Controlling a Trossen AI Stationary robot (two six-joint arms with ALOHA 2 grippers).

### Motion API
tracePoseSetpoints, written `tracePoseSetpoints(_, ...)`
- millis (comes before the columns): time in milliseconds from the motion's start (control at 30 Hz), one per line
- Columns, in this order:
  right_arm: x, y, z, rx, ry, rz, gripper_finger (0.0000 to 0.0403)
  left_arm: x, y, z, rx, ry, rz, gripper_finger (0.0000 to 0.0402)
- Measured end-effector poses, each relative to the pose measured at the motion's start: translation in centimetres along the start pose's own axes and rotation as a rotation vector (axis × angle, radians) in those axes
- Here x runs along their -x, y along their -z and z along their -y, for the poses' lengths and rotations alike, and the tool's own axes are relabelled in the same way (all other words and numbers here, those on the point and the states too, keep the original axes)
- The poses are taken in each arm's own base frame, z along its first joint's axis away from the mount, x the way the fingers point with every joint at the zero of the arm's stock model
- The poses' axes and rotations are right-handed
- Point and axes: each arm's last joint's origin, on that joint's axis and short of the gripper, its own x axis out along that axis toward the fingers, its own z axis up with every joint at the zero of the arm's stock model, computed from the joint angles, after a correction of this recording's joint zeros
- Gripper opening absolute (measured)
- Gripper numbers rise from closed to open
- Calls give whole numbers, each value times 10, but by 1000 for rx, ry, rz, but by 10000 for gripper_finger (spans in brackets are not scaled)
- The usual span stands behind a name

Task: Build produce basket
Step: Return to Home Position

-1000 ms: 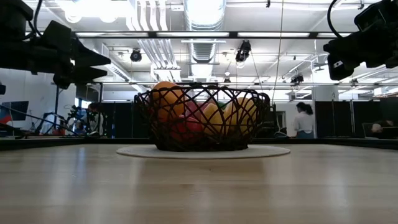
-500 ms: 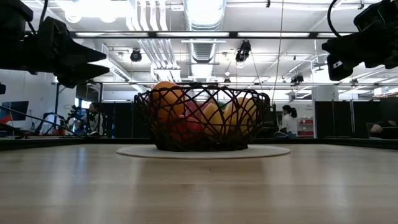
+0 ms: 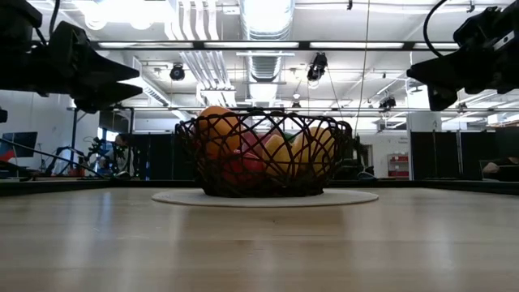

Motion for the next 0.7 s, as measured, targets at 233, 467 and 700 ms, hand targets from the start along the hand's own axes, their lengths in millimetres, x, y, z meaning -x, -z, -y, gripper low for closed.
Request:
tracePoseSetpoints(233, 0, 1, 0, 62, 9, -7, 33, -2, 3, 0, -17, -24, -30, 297)
tracePoseSetpoints(467, -1, 1, 0, 90, 9, -14, 34, -5, 8, 0, -25, -30, -86, 297)
tracePoseSetpoints(700, -1, 1, 0, 90, 9, -12, 34, -7, 12, 0, -36, -35, -129, 297)
